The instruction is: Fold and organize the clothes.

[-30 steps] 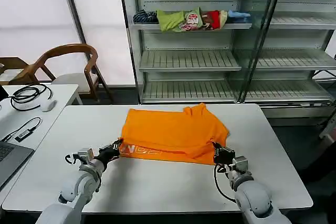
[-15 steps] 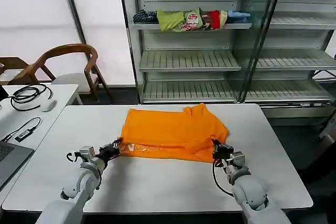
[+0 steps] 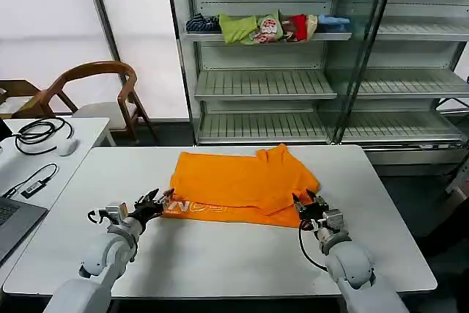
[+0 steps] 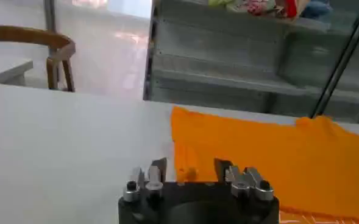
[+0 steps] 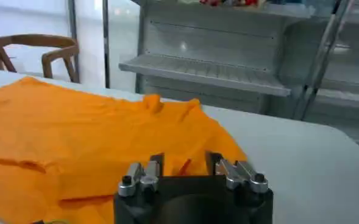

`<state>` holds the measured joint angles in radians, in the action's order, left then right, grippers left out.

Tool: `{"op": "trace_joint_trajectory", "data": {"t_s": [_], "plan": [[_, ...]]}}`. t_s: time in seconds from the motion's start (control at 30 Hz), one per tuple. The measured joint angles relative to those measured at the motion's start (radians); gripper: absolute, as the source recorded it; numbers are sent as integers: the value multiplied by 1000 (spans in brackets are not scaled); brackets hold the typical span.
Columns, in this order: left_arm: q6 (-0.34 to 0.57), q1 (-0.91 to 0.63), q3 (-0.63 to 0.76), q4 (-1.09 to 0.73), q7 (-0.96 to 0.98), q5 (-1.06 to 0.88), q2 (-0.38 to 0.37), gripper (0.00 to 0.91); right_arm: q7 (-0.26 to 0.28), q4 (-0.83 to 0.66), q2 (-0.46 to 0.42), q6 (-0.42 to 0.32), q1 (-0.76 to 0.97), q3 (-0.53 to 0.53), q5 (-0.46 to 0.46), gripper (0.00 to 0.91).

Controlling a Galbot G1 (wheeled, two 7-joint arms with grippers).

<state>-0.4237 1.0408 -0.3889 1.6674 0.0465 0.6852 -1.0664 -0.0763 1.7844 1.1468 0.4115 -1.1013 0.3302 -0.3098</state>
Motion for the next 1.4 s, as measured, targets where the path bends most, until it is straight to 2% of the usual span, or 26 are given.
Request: {"op": "trace_joint_trajectory", "data": {"t_s": [0.17, 0.4, 0.83, 0.87, 0.9, 0.93, 0.97, 1.4], "plan": [[-3, 45, -27, 60, 1, 0, 22, 907, -15, 55, -5, 0, -53, 21, -3, 907], [-25, 113, -24, 125, 17, -32, 14, 907, -35, 104, -10, 11, -124, 41, -8, 907], [-72, 126, 10, 139, 56, -82, 0, 907, -63, 116, -15, 39, -194, 52, -10, 907], [-73, 125, 12, 136, 59, -84, -1, 907, -65, 116, -15, 41, -196, 50, -11, 605], [-74, 123, 13, 133, 59, -86, -1, 705, -67, 116, -15, 43, -196, 50, -12, 302], [-75, 122, 14, 130, 61, -88, -1, 322, -68, 116, -15, 45, -196, 50, -14, 60], [-75, 120, 15, 126, 63, -90, -1, 20, -68, 116, -16, 47, -197, 49, -16, 0], [-82, 99, 37, 83, 73, -103, -3, 20, -71, 106, -17, 61, -195, 35, -38, 0]]}}
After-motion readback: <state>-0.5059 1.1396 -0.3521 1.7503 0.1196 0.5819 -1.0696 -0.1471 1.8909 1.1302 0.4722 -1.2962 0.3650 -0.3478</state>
